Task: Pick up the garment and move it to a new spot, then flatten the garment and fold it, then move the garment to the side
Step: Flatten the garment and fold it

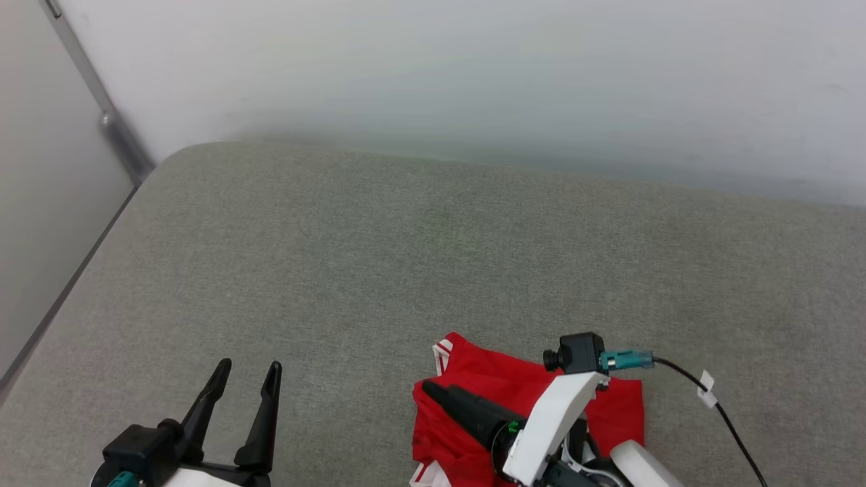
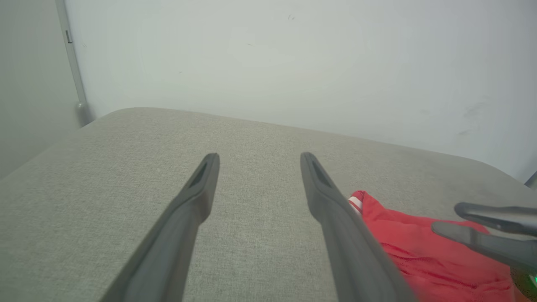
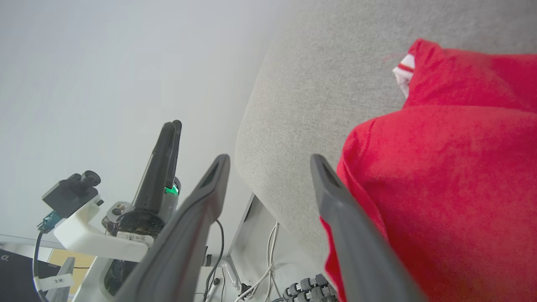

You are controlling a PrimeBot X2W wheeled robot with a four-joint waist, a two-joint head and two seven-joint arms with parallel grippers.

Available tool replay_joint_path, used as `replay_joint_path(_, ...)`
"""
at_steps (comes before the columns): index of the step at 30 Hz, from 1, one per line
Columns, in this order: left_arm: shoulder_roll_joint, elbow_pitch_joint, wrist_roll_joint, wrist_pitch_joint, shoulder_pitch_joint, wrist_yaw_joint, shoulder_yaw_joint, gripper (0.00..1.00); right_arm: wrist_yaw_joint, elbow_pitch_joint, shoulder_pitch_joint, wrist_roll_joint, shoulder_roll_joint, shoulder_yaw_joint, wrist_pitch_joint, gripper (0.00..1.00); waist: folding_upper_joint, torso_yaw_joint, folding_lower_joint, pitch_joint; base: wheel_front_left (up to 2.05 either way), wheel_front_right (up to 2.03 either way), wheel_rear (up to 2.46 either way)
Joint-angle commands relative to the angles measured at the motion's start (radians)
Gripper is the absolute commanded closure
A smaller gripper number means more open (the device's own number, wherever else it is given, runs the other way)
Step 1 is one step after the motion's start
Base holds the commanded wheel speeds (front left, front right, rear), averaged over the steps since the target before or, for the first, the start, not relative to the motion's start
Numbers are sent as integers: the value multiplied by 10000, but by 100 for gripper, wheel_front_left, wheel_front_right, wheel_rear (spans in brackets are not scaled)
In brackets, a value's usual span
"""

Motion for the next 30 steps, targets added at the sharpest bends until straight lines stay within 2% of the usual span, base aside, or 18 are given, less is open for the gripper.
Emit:
replay_joint_path(1, 32, -19, 27, -46, 102, -16, -20, 0, 0, -76, -288, -125, -6, -107, -63, 0, 0, -133, 0, -63, 0, 0, 0)
replay_joint_path(5, 50, -50, 49, -44, 91, -16, -76, 0, 0, -113, -712, -1159, -7, -721, 89, 0, 0, -366, 0, -150, 0, 0, 0)
replay_joint_path(9, 8, -83, 64, -37, 84, -16, -59, 0, 0, -481, -929, -3088, -13, -1971, 411, 0, 0, -594, 0, -223, 0, 0, 0)
replay_joint_path(12, -33, -91, 18, -35, 97, -16, 28, 0, 0, -1111, -744, -3982, -10, -3147, 755, 0, 0, -759, 0, -230, 0, 0, 0)
replay_joint_path(13, -59, -101, 6, -35, 74, -16, 79, 0, 0, -1393, -737, -4538, -98, -3432, 795, 0, 0, -792, 0, -209, 0, 0, 0)
replay_joint_path(17, -147, -169, 1, -35, -50, -16, 160, 0, 0, -2540, -500, -7046, -1116, -4054, 494, 0, 0, -942, 0, -169, 0, 0, 0)
replay_joint_path(20, -212, -219, 53, -35, -96, -16, 219, 0, 0, -3172, -149, -8281, -1669, -4484, -19, 0, 0, -1040, 0, -144, 0, 0, 0)
replay_joint_path(25, -375, -372, 138, -35, -90, -16, 266, 0, 0, -3939, 809, -9289, -2259, -5165, -974, 0, 0, -1138, 0, -117, 0, 0, 0)
replay_joint_path(30, -524, -639, 223, -35, 30, -16, 468, 0, -2, -4599, 1887, -9524, -2079, -5935, -2004, 0, 0, -1199, 0, -21, 0, 0, 0)
